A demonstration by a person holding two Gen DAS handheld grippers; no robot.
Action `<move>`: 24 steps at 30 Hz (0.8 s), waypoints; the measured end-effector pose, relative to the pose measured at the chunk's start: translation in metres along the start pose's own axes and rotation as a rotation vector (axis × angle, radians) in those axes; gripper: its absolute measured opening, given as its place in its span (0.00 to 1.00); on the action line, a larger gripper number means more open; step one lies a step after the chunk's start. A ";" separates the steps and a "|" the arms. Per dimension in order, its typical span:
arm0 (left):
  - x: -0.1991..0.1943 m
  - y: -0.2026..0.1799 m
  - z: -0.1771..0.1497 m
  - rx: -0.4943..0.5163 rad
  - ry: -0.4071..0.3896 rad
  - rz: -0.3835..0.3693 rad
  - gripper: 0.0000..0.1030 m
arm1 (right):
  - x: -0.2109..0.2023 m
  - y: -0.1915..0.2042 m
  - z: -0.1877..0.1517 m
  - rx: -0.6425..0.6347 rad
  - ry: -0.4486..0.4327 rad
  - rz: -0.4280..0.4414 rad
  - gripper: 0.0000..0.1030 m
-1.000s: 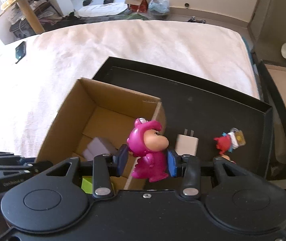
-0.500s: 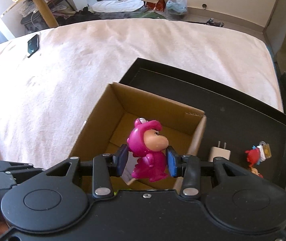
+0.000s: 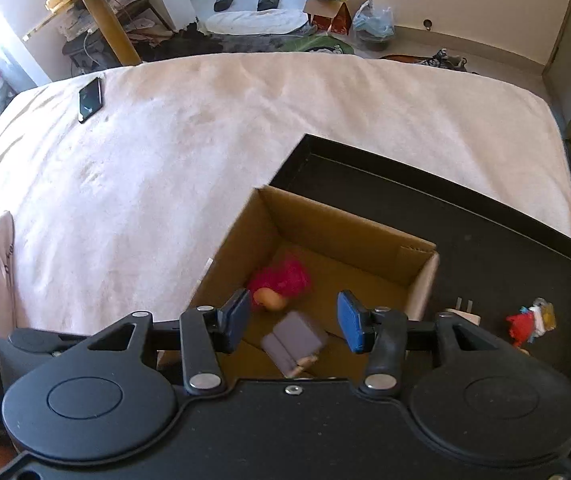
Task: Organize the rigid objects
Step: 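Carry the pink figure into the box and open the right gripper, then move the right gripper to the girl-head figure and close on it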
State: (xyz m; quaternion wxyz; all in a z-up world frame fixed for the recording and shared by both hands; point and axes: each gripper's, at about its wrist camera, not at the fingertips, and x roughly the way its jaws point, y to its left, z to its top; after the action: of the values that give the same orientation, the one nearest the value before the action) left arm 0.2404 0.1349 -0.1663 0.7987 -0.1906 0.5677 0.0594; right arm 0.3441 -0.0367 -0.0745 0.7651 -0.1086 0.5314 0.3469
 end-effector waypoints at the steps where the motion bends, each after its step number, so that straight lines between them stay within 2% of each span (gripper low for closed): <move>1: 0.000 0.000 0.000 0.000 0.000 0.000 0.13 | -0.001 -0.002 -0.001 -0.001 -0.001 -0.006 0.47; 9: 0.000 -0.001 0.000 0.004 -0.002 0.006 0.13 | -0.017 -0.036 -0.011 0.015 -0.018 -0.057 0.54; 17: 0.000 -0.003 -0.001 0.011 -0.003 0.024 0.13 | -0.018 -0.083 -0.025 0.084 -0.005 -0.103 0.54; 24: 0.003 -0.007 0.000 0.021 0.016 0.051 0.13 | -0.011 -0.110 -0.035 0.097 0.019 -0.131 0.54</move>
State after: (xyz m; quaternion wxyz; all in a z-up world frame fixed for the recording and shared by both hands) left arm 0.2438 0.1276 -0.1678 0.7944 -0.1682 0.5792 0.0722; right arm 0.3875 -0.1406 -0.1016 0.7855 -0.1091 0.5465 0.2692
